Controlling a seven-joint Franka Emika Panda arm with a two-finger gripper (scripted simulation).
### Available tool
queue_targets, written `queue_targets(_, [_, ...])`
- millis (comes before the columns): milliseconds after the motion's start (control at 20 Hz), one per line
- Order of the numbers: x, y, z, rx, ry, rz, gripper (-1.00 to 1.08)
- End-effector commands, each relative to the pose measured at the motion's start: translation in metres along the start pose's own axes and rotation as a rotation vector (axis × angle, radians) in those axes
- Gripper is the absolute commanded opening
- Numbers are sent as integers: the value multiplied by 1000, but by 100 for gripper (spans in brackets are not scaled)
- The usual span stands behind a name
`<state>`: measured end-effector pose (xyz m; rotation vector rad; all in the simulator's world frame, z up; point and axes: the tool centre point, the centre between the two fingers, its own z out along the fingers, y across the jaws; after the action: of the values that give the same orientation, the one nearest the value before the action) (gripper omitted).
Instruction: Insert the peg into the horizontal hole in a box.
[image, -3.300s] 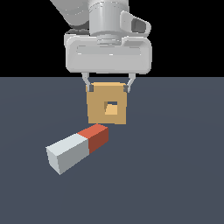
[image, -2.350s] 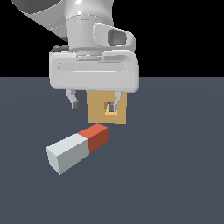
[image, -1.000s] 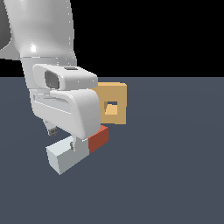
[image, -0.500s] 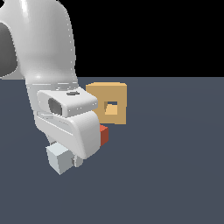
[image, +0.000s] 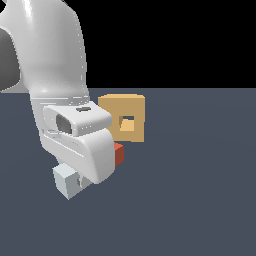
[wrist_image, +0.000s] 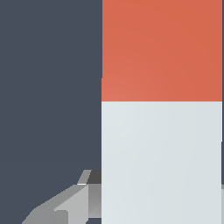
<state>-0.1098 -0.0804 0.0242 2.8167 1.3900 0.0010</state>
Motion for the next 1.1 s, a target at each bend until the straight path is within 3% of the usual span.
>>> queue_targets(0, [0, -1, 1, 1, 0, 0, -100])
queue_targets(500, [14, 9, -6, 0, -1, -79, -100])
queue_targets(1050, [82, 31, -32, -1, -2, -415, -100])
